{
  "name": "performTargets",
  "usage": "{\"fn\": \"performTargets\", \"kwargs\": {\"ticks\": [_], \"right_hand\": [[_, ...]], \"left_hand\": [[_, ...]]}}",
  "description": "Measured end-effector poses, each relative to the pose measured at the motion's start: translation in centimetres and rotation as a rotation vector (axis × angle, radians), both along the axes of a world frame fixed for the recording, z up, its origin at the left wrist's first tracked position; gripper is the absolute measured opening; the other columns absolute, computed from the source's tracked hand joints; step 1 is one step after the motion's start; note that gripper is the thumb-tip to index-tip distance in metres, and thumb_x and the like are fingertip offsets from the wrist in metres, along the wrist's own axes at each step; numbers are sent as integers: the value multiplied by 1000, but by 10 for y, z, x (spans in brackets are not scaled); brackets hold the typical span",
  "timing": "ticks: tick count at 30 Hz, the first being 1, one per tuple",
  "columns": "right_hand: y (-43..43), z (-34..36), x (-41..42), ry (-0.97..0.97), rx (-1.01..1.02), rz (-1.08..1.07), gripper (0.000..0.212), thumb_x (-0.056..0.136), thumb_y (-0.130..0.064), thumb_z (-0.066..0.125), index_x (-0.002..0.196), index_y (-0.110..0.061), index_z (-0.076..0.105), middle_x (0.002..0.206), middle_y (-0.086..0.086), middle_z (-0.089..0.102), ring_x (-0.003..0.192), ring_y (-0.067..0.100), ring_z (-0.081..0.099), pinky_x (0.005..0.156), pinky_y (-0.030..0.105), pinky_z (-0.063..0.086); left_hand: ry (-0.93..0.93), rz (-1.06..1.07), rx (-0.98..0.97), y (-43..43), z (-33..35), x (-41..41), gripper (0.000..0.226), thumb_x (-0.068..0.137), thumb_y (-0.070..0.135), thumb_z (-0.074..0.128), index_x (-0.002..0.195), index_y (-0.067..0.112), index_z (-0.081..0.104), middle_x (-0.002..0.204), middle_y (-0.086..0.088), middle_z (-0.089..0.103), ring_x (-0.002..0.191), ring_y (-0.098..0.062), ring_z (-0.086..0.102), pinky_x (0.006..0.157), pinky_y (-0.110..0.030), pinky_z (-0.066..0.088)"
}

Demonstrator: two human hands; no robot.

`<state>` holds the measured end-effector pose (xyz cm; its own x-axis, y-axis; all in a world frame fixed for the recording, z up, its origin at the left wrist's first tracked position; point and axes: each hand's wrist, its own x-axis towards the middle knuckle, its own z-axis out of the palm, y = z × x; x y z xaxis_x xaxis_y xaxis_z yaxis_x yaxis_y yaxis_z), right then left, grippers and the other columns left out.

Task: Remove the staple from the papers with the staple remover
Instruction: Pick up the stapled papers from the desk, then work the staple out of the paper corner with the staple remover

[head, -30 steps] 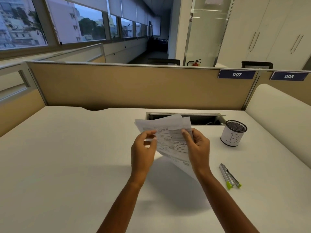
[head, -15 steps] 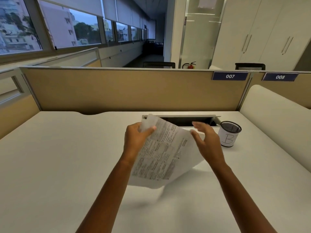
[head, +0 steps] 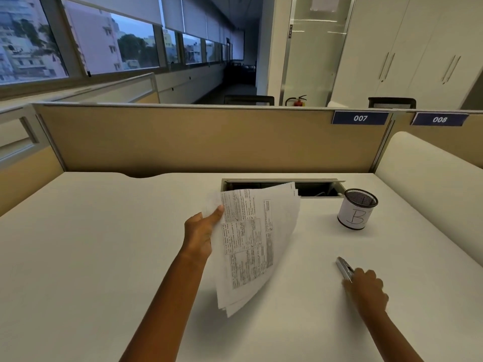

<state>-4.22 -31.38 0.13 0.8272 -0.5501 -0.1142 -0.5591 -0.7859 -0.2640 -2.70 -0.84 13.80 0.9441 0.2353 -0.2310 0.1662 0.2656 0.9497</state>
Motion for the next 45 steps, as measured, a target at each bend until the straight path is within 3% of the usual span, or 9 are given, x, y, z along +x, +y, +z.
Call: {"fn": "performTargets", "kwargs": {"ticks": [6, 9, 11, 16, 19, 23, 29, 36, 45], "right_hand": [[0, 13, 9, 28, 156, 26, 17, 86, -15, 51, 95, 0, 55, 99, 20, 56, 99, 37, 55, 71, 32, 45], [2, 27, 14, -60, 756, -41, 20, 86, -9, 56, 68, 1, 53, 74, 17, 55, 64, 29, 56, 55, 29, 49], [17, 41, 10, -100, 1234, -91, 22, 88, -10, 54, 69, 0, 56, 69, 15, 54, 61, 24, 53, 49, 27, 55], [64, 83, 8, -54, 1622, 93, 23, 89, -11, 35, 95, -5, 57, 80, 12, 63, 73, 25, 63, 70, 41, 56], [91, 108, 3, -38, 1671, 251, 23, 89, -9, 34, 101, -8, 54, 73, 9, 62, 64, 21, 62, 65, 36, 58], [120, 131, -8, -5, 1510, 493, 24, 94, -25, 39, 101, -11, 58, 60, -1, 61, 53, 12, 60, 56, 25, 54], [145, 153, -15, -30, 1427, 541, 28, 94, -32, 40, 91, -13, 61, 52, -4, 61, 45, 8, 58, 47, 20, 52], [144, 164, -17, -26, 1459, 528, 28, 93, -29, 41, 88, -11, 61, 51, -2, 61, 43, 9, 57, 45, 19, 51], [148, 168, -21, -85, 1513, 469, 26, 94, -26, 42, 87, -9, 60, 54, 0, 64, 43, 11, 61, 47, 22, 54]], "left_hand": [[5, -39, -95, -10, -1, 1, 12, 84, 12, 56, 95, 8, 54, 103, -12, 60, 74, -22, 61, 75, -42, 50], [-11, -30, -72, -14, -1, 0, 15, 84, 11, 56, 98, 9, 53, 104, -12, 60, 75, -23, 60, 78, -44, 48], [-24, -17, -62, -17, -2, -1, 15, 84, 12, 56, 98, 10, 53, 103, -12, 60, 74, -22, 60, 77, -43, 48], [-84, 12, -50, -25, -3, -4, 10, 85, 11, 54, 96, 11, 54, 101, -10, 60, 71, -17, 60, 71, -36, 50], [-112, 28, -20, -31, -4, -6, 10, 85, 12, 55, 95, 11, 55, 99, -10, 61, 71, -16, 60, 64, -30, 51], [-153, 36, 109, -38, -5, -10, 10, 86, 18, 55, 94, 14, 57, 95, -9, 62, 69, -15, 60, 60, -25, 51], [-288, 118, 331, -49, -4, -18, 4, 85, 19, 56, 88, 18, 58, 88, -1, 62, 63, -9, 59, 47, -8, 49], [-378, 147, 447, -51, 1, -20, 19, 85, 17, 55, 95, 2, 62, 89, -9, 64, 77, -25, 60, 71, -29, 52], [-438, 172, 504, -52, -1, -20, 21, 84, 15, 56, 96, -1, 61, 98, -17, 67, 80, -23, 61, 75, -32, 53]]}}
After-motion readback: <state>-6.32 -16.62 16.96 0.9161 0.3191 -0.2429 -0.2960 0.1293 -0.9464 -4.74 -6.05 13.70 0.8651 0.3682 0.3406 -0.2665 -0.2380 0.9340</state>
